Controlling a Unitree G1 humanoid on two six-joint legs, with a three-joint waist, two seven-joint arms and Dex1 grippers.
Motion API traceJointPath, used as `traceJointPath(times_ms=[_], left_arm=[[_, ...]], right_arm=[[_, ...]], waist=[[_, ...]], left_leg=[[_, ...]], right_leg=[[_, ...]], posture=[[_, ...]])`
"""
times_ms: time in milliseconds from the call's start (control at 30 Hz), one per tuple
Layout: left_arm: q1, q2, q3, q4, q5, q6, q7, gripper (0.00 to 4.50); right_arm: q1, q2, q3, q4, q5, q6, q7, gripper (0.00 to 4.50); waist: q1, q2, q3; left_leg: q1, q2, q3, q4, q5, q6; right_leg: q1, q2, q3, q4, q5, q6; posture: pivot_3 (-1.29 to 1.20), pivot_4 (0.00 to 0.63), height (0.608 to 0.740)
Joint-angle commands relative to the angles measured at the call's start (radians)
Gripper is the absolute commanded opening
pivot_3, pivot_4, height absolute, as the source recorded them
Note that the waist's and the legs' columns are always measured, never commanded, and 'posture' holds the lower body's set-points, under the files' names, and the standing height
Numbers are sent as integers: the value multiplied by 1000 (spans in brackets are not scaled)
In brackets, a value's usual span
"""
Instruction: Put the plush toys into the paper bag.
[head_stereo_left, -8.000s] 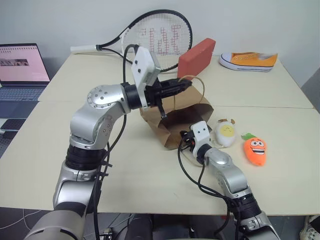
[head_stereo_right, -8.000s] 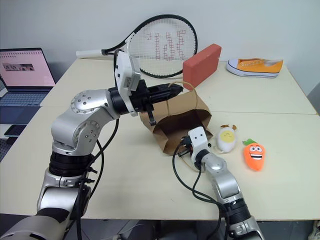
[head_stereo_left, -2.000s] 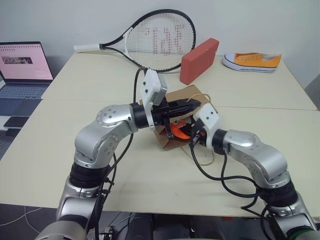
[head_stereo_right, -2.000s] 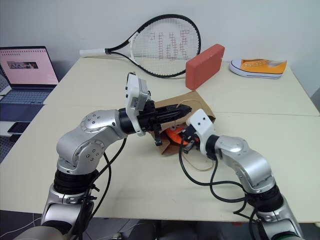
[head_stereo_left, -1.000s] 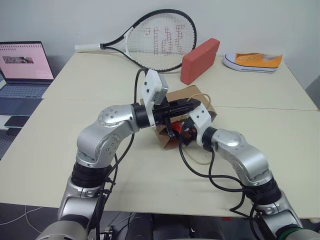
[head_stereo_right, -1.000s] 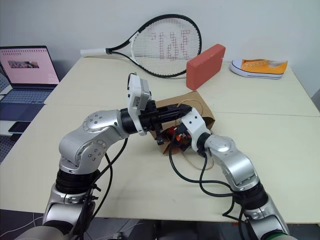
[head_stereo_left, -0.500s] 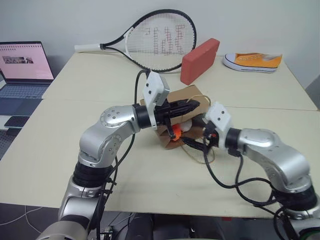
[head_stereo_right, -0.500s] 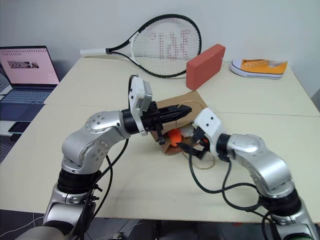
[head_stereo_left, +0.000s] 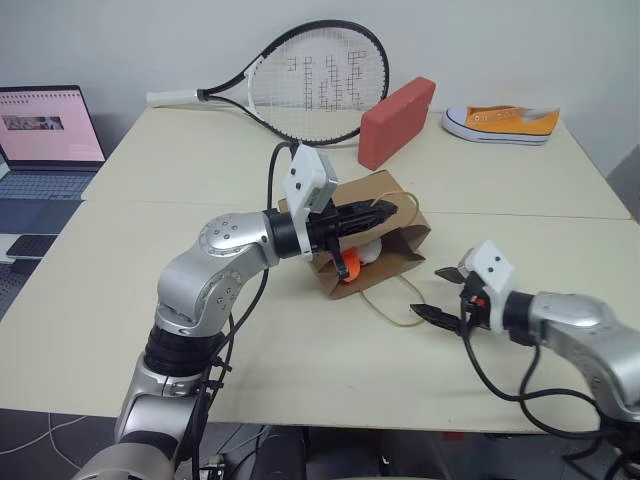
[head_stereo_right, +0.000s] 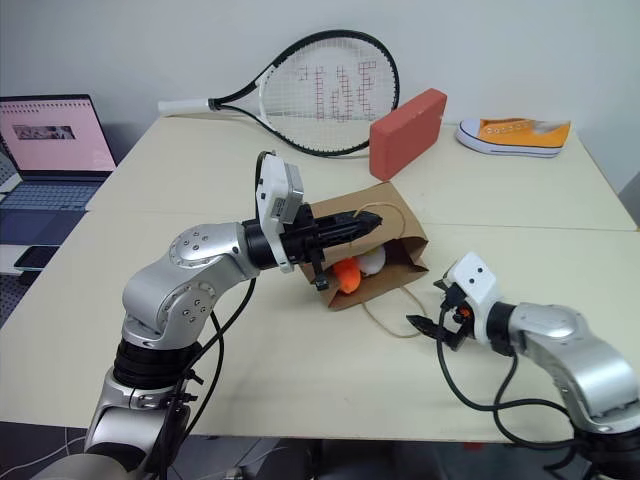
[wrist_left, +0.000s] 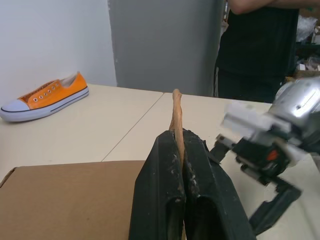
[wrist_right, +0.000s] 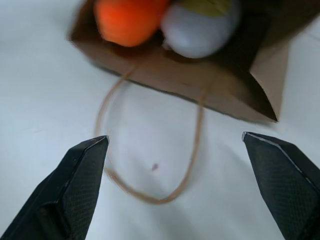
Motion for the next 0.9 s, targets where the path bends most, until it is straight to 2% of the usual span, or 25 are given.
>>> traceJointPath(times_ms=[33,133,467,500,767,900], left_arm=[[-13,3,21,-30,-7,-12,6,0],[-11,3,21,-34,-6,-12,9,0],[-12,11,24,-39,-11,-13,6,0],[-14,13,25,-39,-12,-13,4,0],[-79,45,69,8,-32,-4,-19,0],[-135,86,71,57,-15,-20,-62,0]], right_arm=[[-6,30,34,58,-42,-70,-14,4474],[-15,42,61,96,-66,-99,-10,3920],[-23,51,55,93,-63,-104,3,238],[-24,59,41,96,-54,-95,-5,32],[-55,104,-118,37,96,38,-30,32],[-98,79,-213,-34,215,153,-28,32]], waist=[[0,0,0],[1,0,0],[1,0,0],[1,0,0],[1,0,0],[0,0,0]], left_leg=[[0,0,0,0,0,0],[-1,-1,0,0,0,0],[0,0,-1,0,0,0],[0,0,-1,0,0,0],[0,0,-1,0,0,0],[-1,0,-2,0,0,0]], right_leg=[[0,0,0,0,1,1],[0,0,0,-1,1,2],[0,0,0,0,1,2],[0,0,0,0,1,2],[0,0,0,0,1,2],[0,0,-1,0,1,2]], posture=[[0,150,740],[0,150,740],[0,150,740],[0,150,740],[0,150,740],[0,150,740]])
